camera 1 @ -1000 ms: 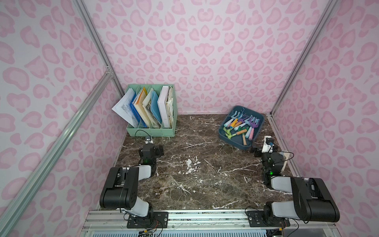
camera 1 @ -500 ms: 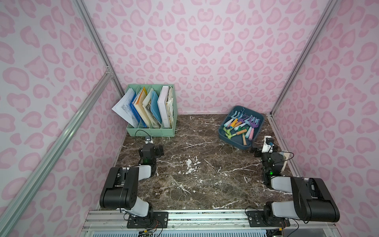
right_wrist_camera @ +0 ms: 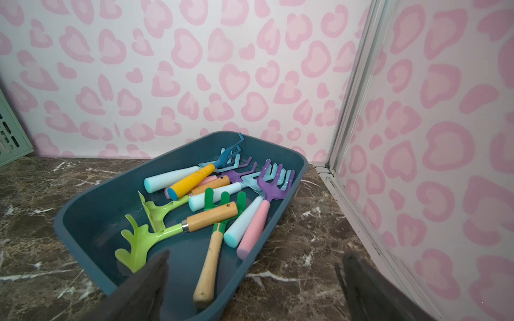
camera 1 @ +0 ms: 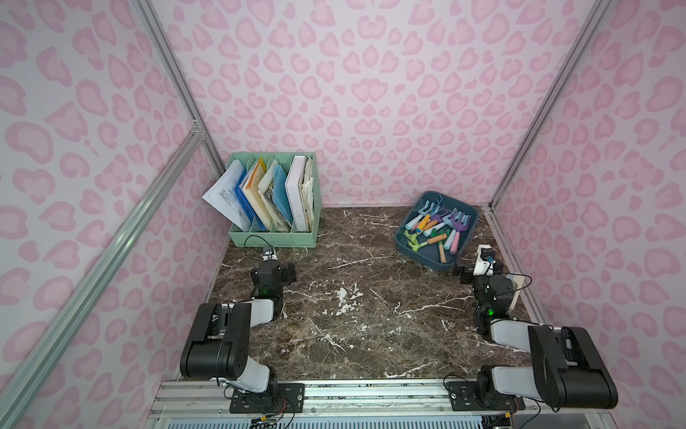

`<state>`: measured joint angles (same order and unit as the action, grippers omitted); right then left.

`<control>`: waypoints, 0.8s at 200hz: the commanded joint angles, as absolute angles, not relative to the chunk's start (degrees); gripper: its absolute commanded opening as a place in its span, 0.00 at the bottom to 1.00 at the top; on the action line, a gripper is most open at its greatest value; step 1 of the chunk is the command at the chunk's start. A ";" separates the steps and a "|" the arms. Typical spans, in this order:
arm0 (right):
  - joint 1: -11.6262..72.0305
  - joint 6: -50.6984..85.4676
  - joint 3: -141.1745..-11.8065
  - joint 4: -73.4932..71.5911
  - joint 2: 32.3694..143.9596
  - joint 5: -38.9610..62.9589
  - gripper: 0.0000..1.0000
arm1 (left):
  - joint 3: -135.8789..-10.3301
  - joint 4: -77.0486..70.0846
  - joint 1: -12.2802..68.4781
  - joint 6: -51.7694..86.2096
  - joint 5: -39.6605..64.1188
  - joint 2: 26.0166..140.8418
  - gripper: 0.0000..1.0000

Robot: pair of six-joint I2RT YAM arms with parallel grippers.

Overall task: Take the hand rake out of the storage box
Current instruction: Move the storage box to the center of the board.

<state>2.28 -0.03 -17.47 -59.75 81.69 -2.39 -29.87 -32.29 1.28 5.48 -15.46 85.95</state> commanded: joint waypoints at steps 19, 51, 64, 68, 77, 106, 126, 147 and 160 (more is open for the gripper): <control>3.35 18.59 -32.98 -30.77 72.87 -10.62 1.00 | -52.71 2.83 3.83 18.78 -25.60 81.45 0.99; 0.01 29.36 -46.82 -8.71 80.22 -8.58 1.00 | -76.03 51.76 4.17 55.85 -44.69 84.40 0.98; 0.08 29.45 -51.15 -4.58 84.79 -6.52 1.00 | -75.87 48.69 5.76 49.62 -43.38 83.24 0.98; 0.08 29.91 -52.12 -3.90 85.97 -6.20 1.00 | -74.74 46.80 6.28 47.99 -42.56 82.13 0.98; 0.03 30.51 -53.46 -3.40 88.51 -5.34 1.00 | -70.79 40.16 7.22 43.53 -38.70 78.98 0.98; -0.32 31.62 -58.99 0.00 95.11 -7.81 1.00 | -62.51 26.28 7.94 34.66 -24.57 70.63 0.98; -1.52 31.93 -63.20 1.28 100.14 -6.07 0.99 | -62.99 25.78 8.13 32.95 -20.03 70.14 0.98; -2.02 32.08 -65.89 1.23 104.58 -2.32 0.84 | -62.68 23.39 8.80 30.80 -14.56 70.90 0.98; -1.96 32.63 -66.59 0.47 106.59 -1.49 0.76 | -62.56 22.22 9.42 29.54 -12.29 71.43 0.98</control>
